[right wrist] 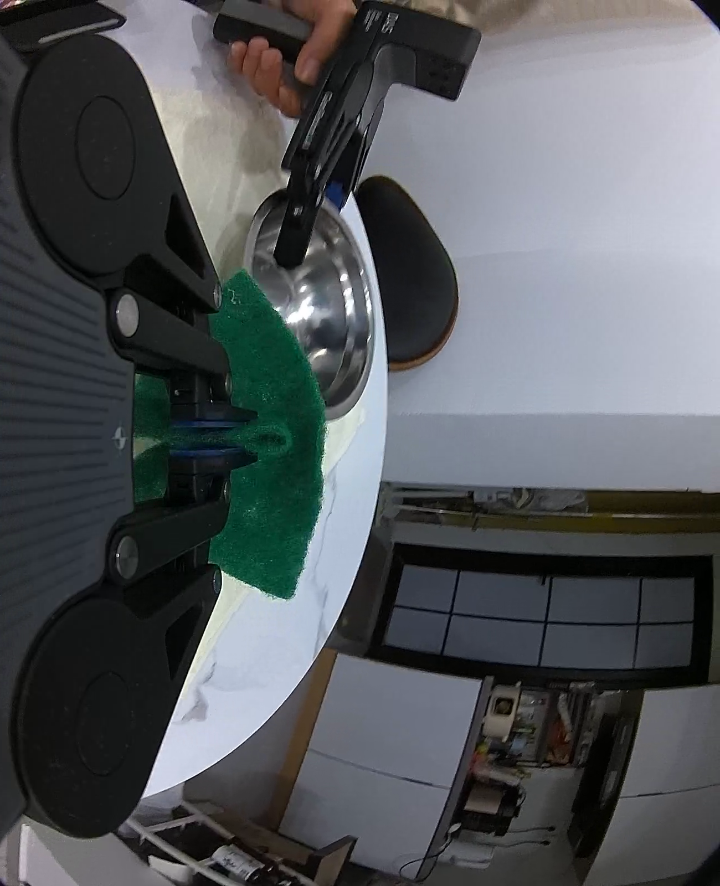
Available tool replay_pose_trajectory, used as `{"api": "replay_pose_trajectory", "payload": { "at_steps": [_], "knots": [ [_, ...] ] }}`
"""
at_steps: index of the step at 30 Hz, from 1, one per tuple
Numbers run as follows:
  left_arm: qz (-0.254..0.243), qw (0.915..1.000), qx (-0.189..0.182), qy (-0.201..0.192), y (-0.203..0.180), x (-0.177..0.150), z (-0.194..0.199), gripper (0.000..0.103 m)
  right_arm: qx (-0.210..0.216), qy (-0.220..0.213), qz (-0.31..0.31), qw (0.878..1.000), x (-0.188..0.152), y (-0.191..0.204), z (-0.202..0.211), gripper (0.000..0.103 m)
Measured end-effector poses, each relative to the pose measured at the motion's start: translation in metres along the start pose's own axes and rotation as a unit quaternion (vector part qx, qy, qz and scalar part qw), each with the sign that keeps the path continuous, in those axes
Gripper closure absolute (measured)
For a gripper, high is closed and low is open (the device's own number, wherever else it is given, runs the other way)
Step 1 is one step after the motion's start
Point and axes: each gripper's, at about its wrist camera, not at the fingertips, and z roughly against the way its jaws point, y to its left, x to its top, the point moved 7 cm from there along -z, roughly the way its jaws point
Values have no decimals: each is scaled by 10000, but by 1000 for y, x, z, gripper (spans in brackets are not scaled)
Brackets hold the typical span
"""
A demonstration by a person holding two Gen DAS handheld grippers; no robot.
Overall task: Clean bowl
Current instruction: 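Close the right gripper on the green pad while the left gripper grips the bowl rim, then lift the pad with the right gripper while the left gripper tilts the bowl up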
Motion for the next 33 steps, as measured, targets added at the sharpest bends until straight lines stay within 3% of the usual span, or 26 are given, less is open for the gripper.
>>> {"api": "replay_pose_trajectory", "payload": {
  "at_steps": [5,11,20,30,33],
  "knots": [
    [-43,9998,186,-8,1,3,-2,62,74,-267,-151,9995,11,-2,9,96],
    [-64,9994,339,64,4,5,-8,71,-87,-899,-528,9945,25,-15,31,96],
    [-268,9984,495,-10,-1,5,-6,75,275,-585,-216,9977,17,15,17,96],
    [-209,9995,206,-93,-12,6,-2,75,395,-122,-42,9991,1,37,-8,96],
    [-155,9998,74,-117,-14,6,-1,81,397,11,-39,9992,-5,37,-11,96]
  ]
}}
